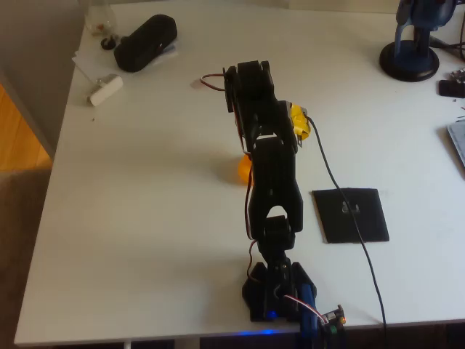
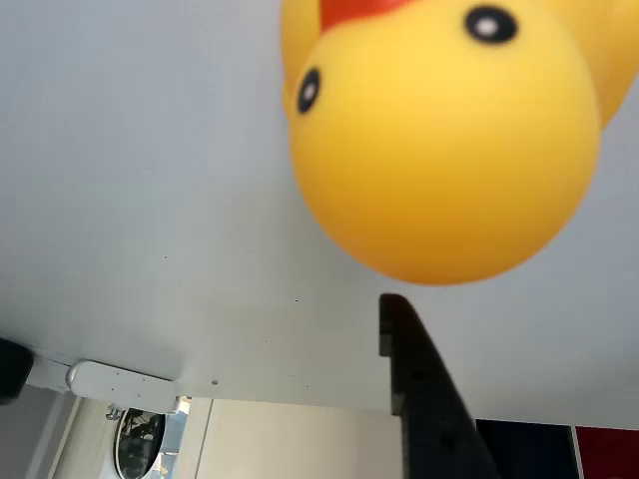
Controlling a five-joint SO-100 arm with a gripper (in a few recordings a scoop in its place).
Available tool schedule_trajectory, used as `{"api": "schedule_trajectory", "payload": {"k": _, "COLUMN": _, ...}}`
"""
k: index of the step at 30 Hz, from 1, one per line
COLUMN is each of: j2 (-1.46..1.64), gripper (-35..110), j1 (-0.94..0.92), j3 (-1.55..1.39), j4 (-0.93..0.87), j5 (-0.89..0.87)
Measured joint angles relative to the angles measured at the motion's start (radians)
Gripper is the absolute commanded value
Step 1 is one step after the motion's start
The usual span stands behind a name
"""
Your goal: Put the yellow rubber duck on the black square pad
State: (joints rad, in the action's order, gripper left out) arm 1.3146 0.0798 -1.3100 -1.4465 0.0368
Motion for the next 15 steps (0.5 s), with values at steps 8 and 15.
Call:
{"api": "schedule_trajectory", "payload": {"k": 8, "j2": 0.000, "gripper": 49, "j1": 0.000, "j3": -0.091, "j4": 0.002, "j5": 0.000}}
{"api": "schedule_trajectory", "payload": {"k": 15, "j2": 0.002, "gripper": 49, "j1": 0.000, "j3": -0.138, "j4": 0.008, "j5": 0.002}}
